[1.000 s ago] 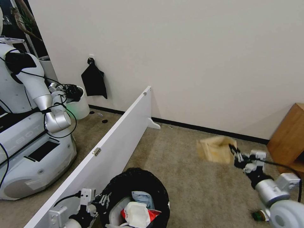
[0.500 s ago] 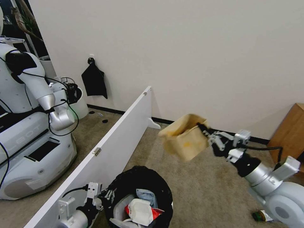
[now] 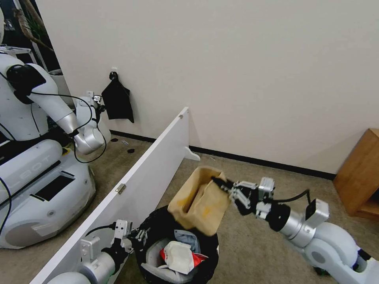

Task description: Pick up the trash bin, then pick up the garbage from the floor and place it into the trash bin.

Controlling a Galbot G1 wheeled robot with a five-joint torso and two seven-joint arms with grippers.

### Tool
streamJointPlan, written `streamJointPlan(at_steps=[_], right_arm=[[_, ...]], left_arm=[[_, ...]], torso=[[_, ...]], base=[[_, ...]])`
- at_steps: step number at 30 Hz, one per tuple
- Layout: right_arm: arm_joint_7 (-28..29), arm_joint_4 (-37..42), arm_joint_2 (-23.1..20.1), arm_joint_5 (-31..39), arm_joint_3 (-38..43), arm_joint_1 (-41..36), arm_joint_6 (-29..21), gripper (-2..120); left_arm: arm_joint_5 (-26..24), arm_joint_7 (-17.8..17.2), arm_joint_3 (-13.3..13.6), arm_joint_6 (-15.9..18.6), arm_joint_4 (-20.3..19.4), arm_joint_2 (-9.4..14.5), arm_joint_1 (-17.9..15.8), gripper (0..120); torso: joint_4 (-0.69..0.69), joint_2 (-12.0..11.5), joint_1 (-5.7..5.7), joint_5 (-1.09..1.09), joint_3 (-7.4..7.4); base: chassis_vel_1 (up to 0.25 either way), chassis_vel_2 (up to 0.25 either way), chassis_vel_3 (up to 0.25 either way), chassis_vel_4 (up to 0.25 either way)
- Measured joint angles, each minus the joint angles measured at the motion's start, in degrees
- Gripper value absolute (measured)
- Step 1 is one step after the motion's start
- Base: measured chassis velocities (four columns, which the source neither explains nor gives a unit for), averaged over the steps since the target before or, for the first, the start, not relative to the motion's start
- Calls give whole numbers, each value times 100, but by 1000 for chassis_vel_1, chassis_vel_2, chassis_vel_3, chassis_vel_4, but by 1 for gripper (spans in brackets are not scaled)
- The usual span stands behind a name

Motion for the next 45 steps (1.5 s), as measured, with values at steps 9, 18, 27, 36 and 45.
streamJointPlan(at_steps=[9,18,27,36,45], right_arm=[[-54,-303,143,-275,-597,365,55,0],[-29,-654,522,-510,-1113,694,71,0],[53,-854,642,-578,-1429,930,72,0],[79,-1102,757,-754,-1710,1091,94,0],[261,-1248,754,-1041,-1774,1095,123,7]], left_arm=[[-52,2,-21,13,0,-2,-17,4],[-48,11,-3,16,-19,-54,25,4],[-106,12,-45,23,-114,-43,65,4],[-116,21,-47,29,-182,-57,158,4],[-169,23,-71,42,-260,-51,185,4]], torso=[[0,0,0,0,0],[1,0,0,1,0],[0,0,0,0,0],[0,0,0,0,-1],[0,0,0,1,-1]], base=[[0,0,0,0],[0,0,0,0],[0,0,0,0],[0,0,0,0],[0,0,0,0]])
